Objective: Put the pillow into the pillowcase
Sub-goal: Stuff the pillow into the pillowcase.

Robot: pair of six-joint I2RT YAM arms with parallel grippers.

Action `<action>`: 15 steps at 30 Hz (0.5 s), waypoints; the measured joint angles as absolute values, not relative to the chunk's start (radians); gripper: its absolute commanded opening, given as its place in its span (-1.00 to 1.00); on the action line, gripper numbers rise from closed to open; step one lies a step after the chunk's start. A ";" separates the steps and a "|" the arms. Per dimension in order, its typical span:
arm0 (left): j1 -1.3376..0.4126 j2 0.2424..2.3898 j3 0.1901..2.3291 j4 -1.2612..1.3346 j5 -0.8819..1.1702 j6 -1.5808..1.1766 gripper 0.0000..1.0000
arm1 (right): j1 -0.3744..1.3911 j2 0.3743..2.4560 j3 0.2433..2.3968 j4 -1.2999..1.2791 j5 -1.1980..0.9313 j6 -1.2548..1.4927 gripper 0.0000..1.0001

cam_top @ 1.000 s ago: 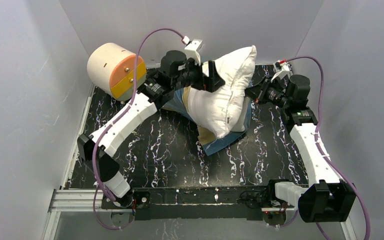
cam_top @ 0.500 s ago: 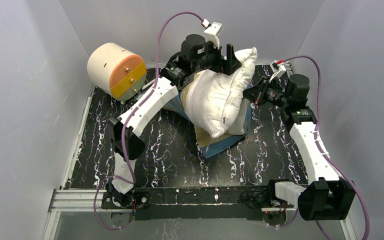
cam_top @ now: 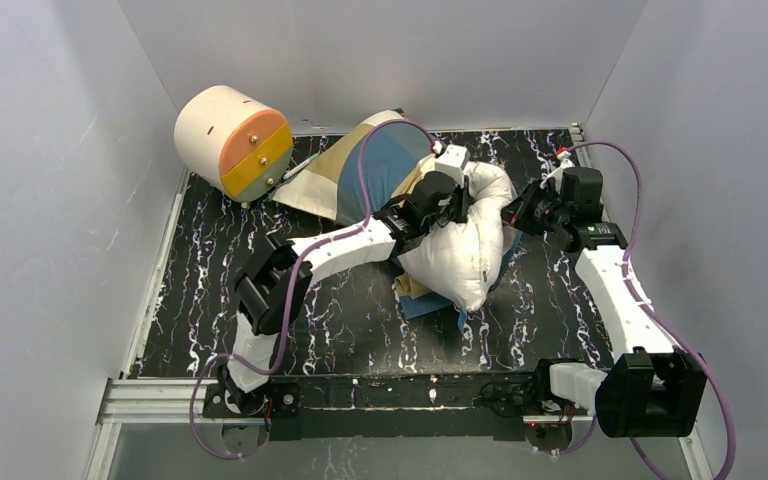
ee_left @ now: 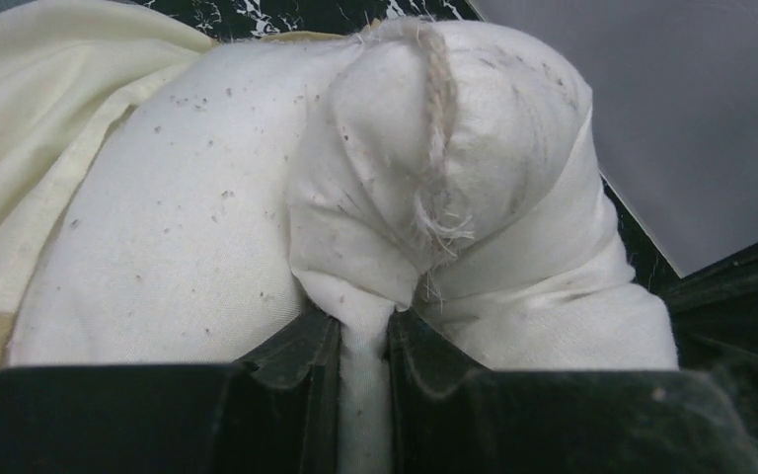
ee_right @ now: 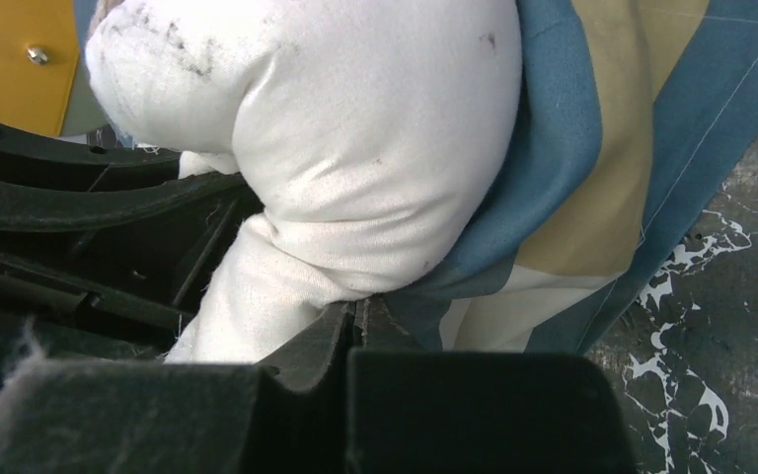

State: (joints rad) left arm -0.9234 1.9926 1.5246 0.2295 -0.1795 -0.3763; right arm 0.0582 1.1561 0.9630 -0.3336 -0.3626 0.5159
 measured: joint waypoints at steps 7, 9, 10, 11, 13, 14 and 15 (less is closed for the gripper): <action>-0.928 2.109 1.641 0.243 -0.269 -0.443 -0.86 | 0.040 1.147 0.918 -0.224 -0.369 0.503 -0.97; -0.923 2.123 1.651 0.242 -0.287 -0.473 -0.85 | 0.039 1.144 0.918 -0.236 -0.348 0.474 -0.97; -0.917 2.117 1.638 0.248 -0.288 -0.487 -0.82 | 0.040 1.142 0.918 -0.245 -0.342 0.461 -0.97; -0.915 2.105 1.620 0.258 -0.287 -0.498 -0.75 | 0.042 1.140 0.920 -0.263 -0.339 0.443 -0.97; -0.905 2.047 1.543 0.286 -0.265 -0.515 -0.53 | 0.045 1.128 0.920 -0.299 -0.346 0.418 -0.97; -0.898 2.009 1.502 0.291 -0.243 -0.517 -0.37 | 0.050 1.121 0.920 -0.308 -0.358 0.412 -0.97; -0.888 1.968 1.474 0.294 -0.213 -0.514 -0.20 | 0.055 1.110 0.920 -0.313 -0.377 0.408 -0.97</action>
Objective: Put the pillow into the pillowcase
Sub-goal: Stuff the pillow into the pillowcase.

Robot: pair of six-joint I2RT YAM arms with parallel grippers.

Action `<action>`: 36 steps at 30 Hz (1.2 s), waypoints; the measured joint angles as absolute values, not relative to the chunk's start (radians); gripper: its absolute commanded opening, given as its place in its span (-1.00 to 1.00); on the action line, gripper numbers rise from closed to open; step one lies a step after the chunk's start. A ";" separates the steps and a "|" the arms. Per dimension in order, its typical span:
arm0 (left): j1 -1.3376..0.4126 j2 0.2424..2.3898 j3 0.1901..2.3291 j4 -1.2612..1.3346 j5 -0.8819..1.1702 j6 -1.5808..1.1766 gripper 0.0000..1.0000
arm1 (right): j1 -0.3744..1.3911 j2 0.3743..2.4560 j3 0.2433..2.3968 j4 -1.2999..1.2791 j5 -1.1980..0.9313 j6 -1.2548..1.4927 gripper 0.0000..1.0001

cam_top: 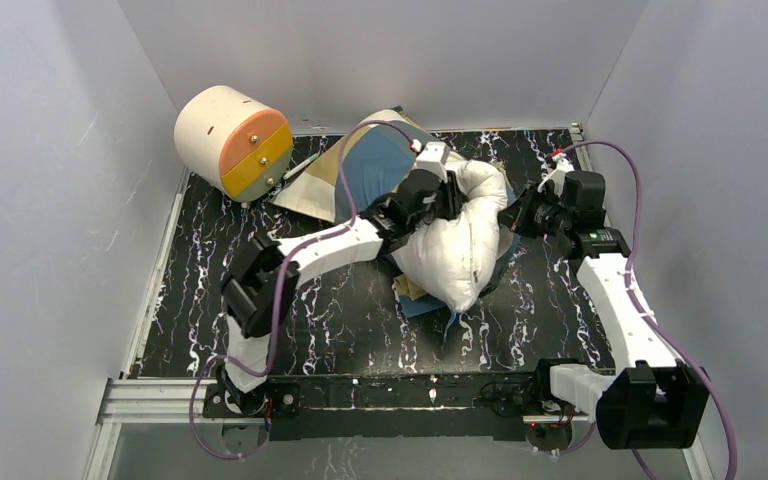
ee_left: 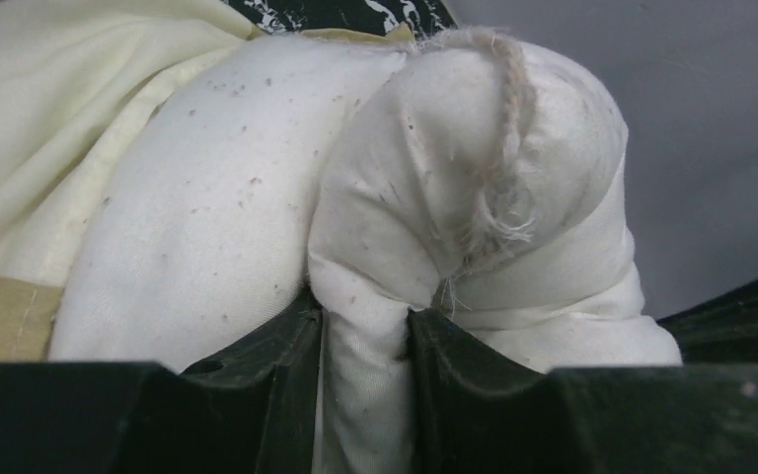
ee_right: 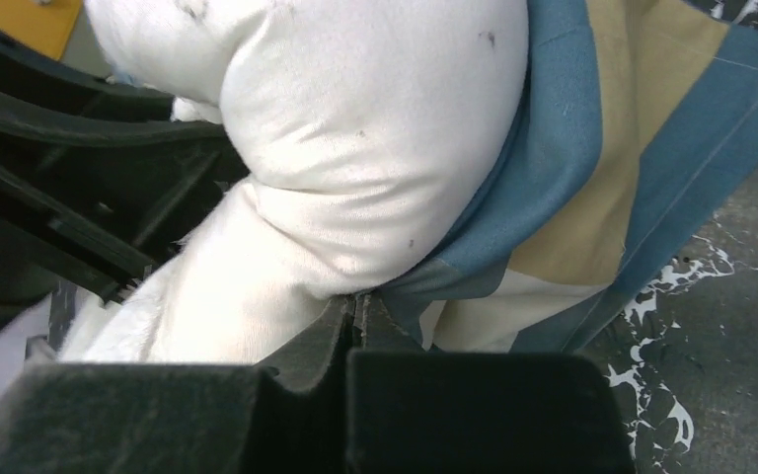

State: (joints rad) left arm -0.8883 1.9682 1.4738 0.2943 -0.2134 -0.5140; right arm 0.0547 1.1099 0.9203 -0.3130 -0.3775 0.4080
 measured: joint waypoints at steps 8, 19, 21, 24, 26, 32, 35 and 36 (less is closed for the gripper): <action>-0.813 1.681 1.494 0.113 0.075 -0.443 0.96 | 0.060 0.998 0.920 -0.249 -0.507 0.369 -0.97; -0.811 1.772 1.771 -0.103 0.275 -0.364 0.96 | 0.052 1.018 0.939 -0.190 -0.602 0.336 -0.97; -0.811 1.821 1.813 -0.115 0.278 -0.356 0.96 | 0.050 1.033 0.942 -0.189 -0.609 0.337 -0.97; -0.811 1.883 1.873 -0.133 0.267 -0.349 0.96 | 0.045 1.044 0.942 -0.192 -0.608 0.336 -0.97; -0.812 1.896 1.892 -0.136 0.242 -0.351 0.96 | 0.045 1.044 0.942 -0.192 -0.606 0.334 -0.97; -0.838 1.850 1.920 -0.137 0.043 -0.327 0.96 | 0.046 1.044 0.949 -0.191 -0.632 0.319 -0.97; -0.868 1.835 1.953 -0.135 -0.025 -0.290 0.96 | 0.046 1.044 0.962 -0.187 -0.646 0.315 -0.97; -0.874 1.832 1.961 -0.135 -0.032 -0.282 0.96 | 0.047 1.044 0.965 -0.183 -0.652 0.315 -0.97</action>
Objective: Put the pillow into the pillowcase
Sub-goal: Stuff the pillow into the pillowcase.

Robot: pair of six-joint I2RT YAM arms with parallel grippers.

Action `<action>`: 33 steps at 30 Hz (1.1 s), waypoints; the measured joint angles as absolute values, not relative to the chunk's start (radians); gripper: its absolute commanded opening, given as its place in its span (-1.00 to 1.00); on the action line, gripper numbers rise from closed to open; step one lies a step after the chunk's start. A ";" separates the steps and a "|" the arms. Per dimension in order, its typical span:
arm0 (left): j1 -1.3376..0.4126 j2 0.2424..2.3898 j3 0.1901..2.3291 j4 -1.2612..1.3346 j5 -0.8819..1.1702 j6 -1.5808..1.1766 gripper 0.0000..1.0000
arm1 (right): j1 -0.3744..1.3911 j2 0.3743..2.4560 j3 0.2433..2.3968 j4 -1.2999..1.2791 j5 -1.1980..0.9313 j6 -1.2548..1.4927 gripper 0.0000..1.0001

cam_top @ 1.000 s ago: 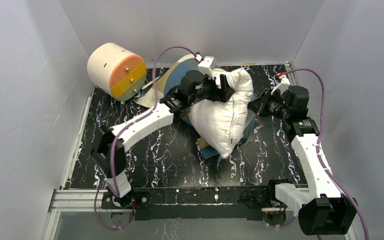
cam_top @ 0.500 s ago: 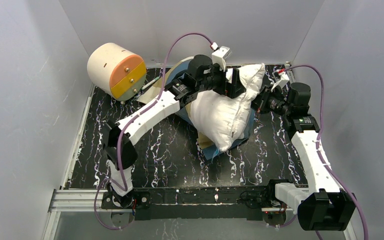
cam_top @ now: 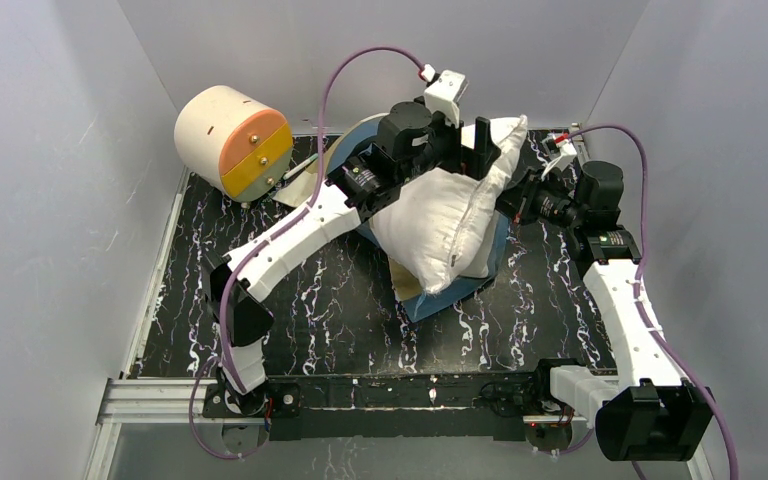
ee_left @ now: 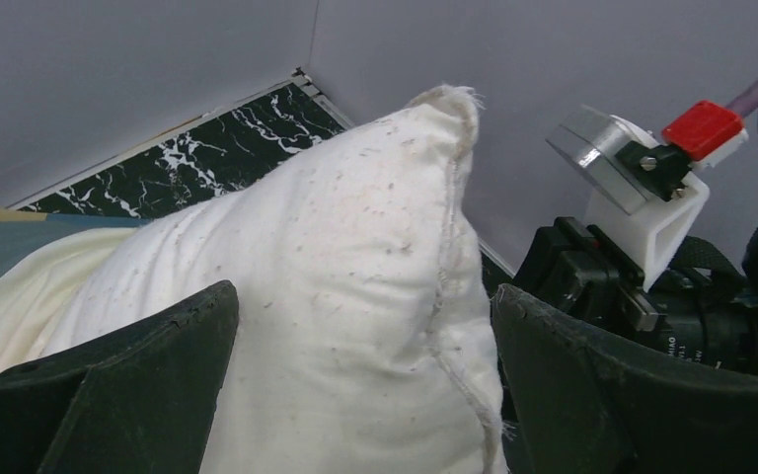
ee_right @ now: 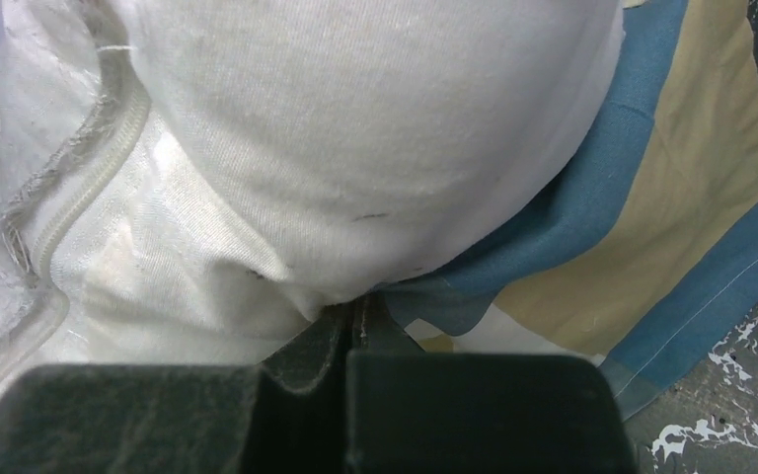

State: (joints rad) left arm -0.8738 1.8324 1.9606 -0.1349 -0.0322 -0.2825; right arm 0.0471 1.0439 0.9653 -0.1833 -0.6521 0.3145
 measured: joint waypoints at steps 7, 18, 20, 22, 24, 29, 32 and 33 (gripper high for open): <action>-0.893 1.890 2.028 -0.128 -0.033 -0.219 0.76 | 0.048 1.046 0.973 -0.177 -0.670 0.310 -0.97; -0.908 1.976 1.577 0.105 -0.123 -0.222 -0.96 | 0.049 1.116 0.963 -0.430 -0.438 0.360 -0.97; -0.933 1.947 1.477 0.170 -0.181 -0.229 -0.97 | 0.049 1.111 0.945 -0.444 -0.430 0.389 -0.97; -0.947 1.939 1.449 0.208 -0.232 -0.230 -0.96 | 0.049 1.095 0.922 -0.418 -0.428 0.424 -0.97; -0.950 1.954 1.449 0.232 -0.270 -0.236 -0.94 | 0.049 1.062 0.883 -0.350 -0.430 0.450 -0.97; -0.949 2.036 1.529 0.250 -0.302 -0.274 -0.93 | 0.038 1.021 0.818 -0.222 -0.447 0.470 -0.97; -0.939 2.094 1.591 0.244 -0.304 -0.319 -0.91 | 0.030 1.020 0.818 -0.206 -0.421 0.463 -0.97; -0.932 2.103 1.595 0.250 -0.299 -0.339 -0.91 | 0.028 1.019 0.818 -0.204 -0.418 0.459 -0.97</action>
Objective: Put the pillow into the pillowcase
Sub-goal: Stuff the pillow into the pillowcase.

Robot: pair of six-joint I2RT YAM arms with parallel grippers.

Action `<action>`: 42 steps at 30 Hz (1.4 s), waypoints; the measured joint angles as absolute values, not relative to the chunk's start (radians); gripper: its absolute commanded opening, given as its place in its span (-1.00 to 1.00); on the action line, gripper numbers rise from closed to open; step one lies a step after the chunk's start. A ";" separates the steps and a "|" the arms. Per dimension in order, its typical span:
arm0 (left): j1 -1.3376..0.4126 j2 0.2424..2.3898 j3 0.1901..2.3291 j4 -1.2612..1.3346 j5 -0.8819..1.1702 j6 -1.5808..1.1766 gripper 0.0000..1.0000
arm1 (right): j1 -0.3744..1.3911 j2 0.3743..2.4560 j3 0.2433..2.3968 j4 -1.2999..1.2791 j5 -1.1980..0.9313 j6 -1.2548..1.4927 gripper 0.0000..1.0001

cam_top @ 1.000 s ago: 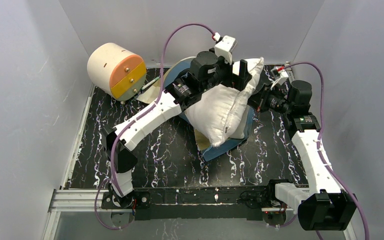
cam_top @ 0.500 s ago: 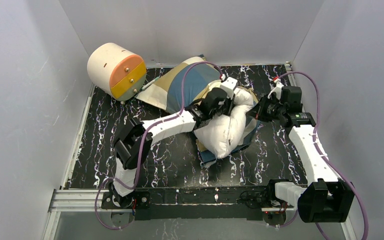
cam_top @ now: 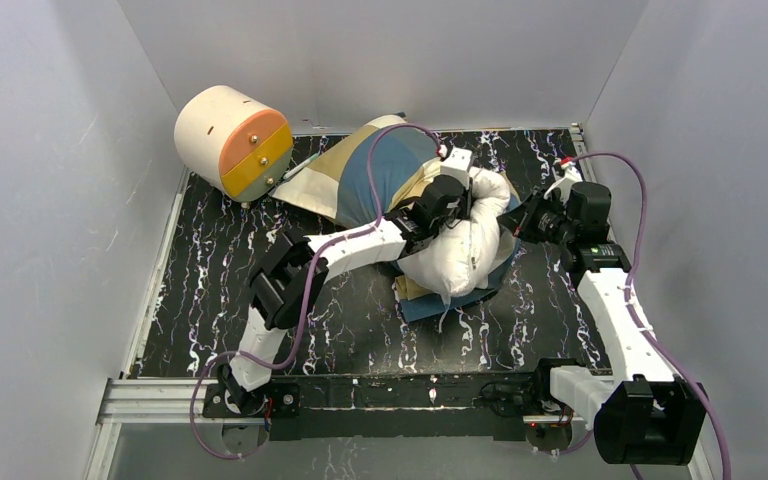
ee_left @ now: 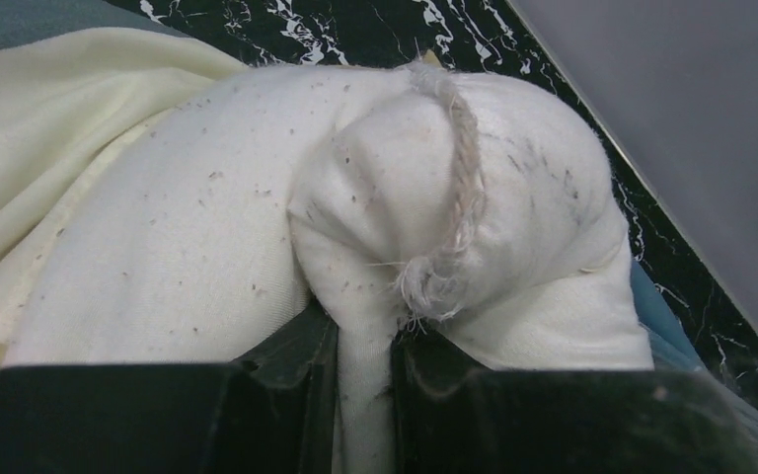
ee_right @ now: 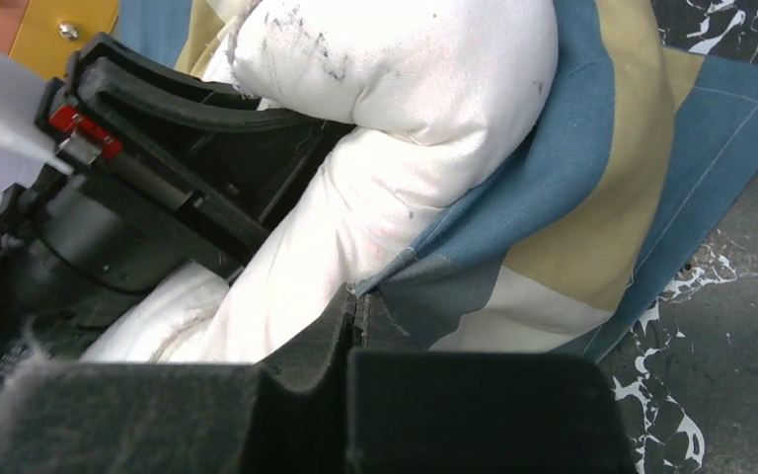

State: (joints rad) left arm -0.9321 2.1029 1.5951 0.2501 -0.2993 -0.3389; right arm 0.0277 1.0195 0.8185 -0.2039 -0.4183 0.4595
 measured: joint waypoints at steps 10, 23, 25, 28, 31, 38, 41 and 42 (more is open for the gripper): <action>-0.892 2.115 1.558 0.320 -0.244 -0.454 -0.95 | 0.020 1.098 0.814 -0.070 -0.614 0.414 -0.97; -0.868 2.185 1.588 0.379 -0.203 -0.529 -1.00 | 0.239 1.464 1.356 -0.590 -0.473 -0.141 -0.97; -0.867 2.215 1.627 0.360 -0.179 -0.528 -1.00 | 0.261 1.465 1.357 -0.592 -0.408 -0.169 -0.97; -0.866 2.240 1.640 0.366 -0.136 -0.544 -1.00 | 0.272 1.465 1.338 -0.588 -0.334 -0.169 -0.97; -0.866 2.228 1.561 0.445 -0.106 -0.589 -1.00 | 0.302 1.447 1.308 -0.603 -0.230 -0.103 -0.92; -0.875 2.119 1.297 0.638 0.005 -0.697 -1.00 | 0.362 0.996 0.861 -0.579 0.023 0.311 -0.76; -0.875 2.106 1.229 0.697 0.090 -0.735 -1.00 | 0.371 0.823 0.695 -0.577 0.049 0.455 -0.52; -0.878 2.112 1.217 0.710 0.112 -0.746 -1.00 | 0.376 0.790 0.668 -0.575 0.057 0.492 -0.46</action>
State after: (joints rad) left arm -0.8780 2.1117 1.2171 0.7097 0.1120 -0.7456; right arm 0.3756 0.7898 0.6682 -0.5747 0.0574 0.4919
